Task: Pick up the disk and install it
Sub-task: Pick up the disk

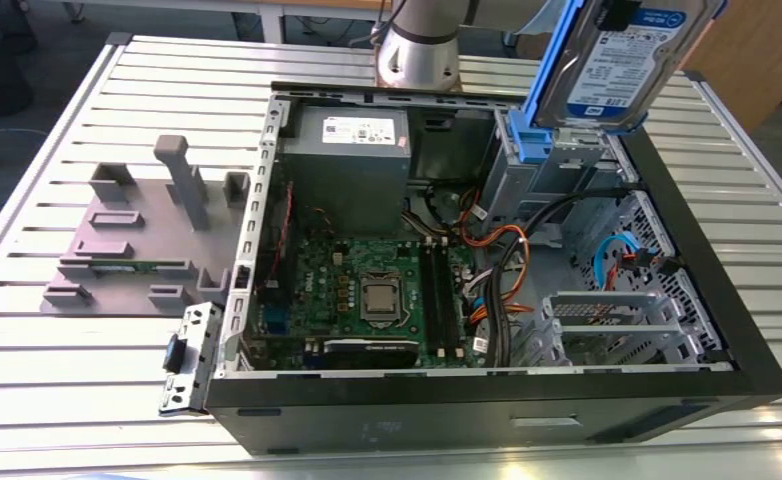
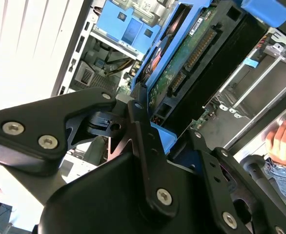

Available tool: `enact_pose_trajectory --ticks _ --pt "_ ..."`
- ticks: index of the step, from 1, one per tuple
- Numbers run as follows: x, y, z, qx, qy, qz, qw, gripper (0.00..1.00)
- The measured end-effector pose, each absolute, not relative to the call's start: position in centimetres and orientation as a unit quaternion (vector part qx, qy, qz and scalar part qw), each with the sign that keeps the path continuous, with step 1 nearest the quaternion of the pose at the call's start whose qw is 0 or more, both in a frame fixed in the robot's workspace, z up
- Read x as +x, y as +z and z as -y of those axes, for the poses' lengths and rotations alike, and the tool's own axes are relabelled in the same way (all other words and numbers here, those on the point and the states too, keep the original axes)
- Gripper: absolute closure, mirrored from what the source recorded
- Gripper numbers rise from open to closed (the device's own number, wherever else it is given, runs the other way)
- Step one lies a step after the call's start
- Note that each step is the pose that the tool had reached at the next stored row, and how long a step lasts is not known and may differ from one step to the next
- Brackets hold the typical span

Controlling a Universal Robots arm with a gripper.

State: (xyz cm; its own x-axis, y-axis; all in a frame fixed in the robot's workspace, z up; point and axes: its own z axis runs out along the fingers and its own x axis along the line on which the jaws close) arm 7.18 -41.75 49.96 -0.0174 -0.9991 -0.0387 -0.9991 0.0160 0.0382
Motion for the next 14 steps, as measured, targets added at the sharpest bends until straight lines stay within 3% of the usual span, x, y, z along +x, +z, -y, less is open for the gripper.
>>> enact_pose_trajectory --ticks 14 --pt "7.18 49.96 42.19 -0.701 0.027 -0.713 0.0 0.63"
